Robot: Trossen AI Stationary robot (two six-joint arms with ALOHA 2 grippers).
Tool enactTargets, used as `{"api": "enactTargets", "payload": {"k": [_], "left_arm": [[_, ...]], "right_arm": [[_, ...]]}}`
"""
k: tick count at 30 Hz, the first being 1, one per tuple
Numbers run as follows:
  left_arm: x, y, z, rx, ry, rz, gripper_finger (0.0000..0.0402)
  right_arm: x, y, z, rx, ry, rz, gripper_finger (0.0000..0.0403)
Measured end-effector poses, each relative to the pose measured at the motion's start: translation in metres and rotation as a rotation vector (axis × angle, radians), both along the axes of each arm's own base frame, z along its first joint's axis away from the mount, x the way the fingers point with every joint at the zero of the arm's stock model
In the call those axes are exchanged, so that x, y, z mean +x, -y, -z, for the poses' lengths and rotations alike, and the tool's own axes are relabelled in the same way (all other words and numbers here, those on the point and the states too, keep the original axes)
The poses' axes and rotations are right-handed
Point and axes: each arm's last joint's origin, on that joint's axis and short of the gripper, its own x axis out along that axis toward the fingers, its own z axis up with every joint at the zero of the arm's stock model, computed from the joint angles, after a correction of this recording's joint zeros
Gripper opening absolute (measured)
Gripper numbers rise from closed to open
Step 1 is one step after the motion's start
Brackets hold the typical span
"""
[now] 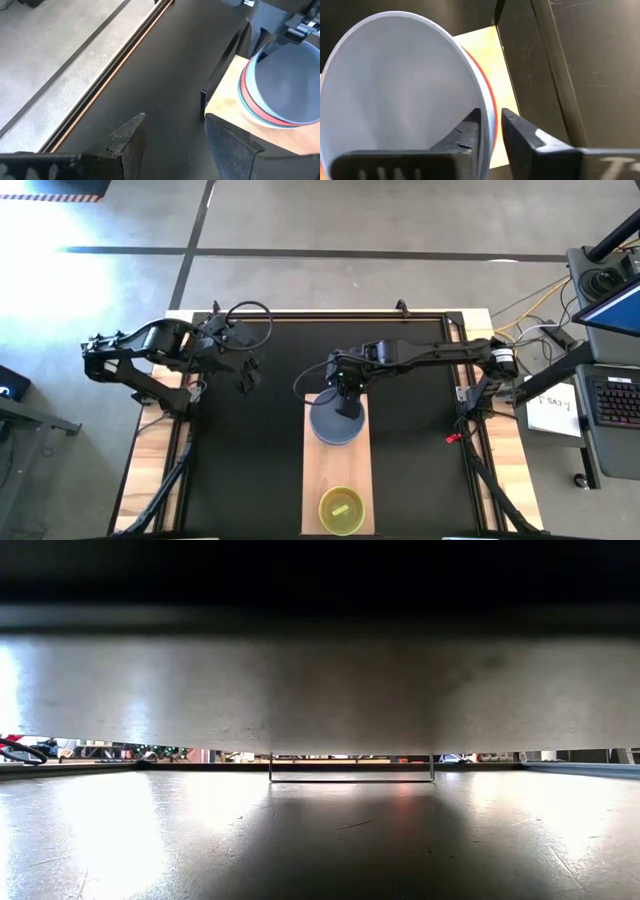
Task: Place and stack bowls onto a shelf
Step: Stack the large gray bowl on top of the large green bowl on the shelf, then return to Home Position
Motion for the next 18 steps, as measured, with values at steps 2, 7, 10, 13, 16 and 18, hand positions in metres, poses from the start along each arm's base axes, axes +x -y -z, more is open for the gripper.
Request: {"api": "enactTargets", "payload": {"k": [2, 7, 10, 13, 16, 18], "left_arm": [[0.0, 0.0, 0.0, 0.0, 0.0, -0.001, 0.0183], [-0.001, 0.0, 0.001, 0.002, -0.011, -0.001, 0.0184], [-0.001, 0.0, 0.0, 0.01, -0.011, -0.006, 0.0184], [-0.004, 0.0, 0.001, 0.049, -0.031, -0.022, 0.0184], [-0.013, 0.006, 0.004, 0.105, -0.043, -0.048, 0.0184], [-0.023, 0.01, 0.009, 0.13, -0.029, -0.061, 0.0184]], "right_arm": [[-0.001, 0.0, -0.001, -0.006, 0.001, -0.012, 0.0084], [-0.006, 0.0, -0.013, -0.014, -0.014, -0.032, 0.014], [-0.016, 0.0, -0.036, -0.038, 0.015, -0.065, 0.0163], [-0.028, 0.0, -0.054, -0.052, 0.056, -0.076, 0.0172], [-0.046, 0.0, -0.071, -0.069, 0.107, -0.093, 0.0172], [-0.06, 0.001, -0.079, -0.112, 0.129, -0.078, 0.0169]]}}
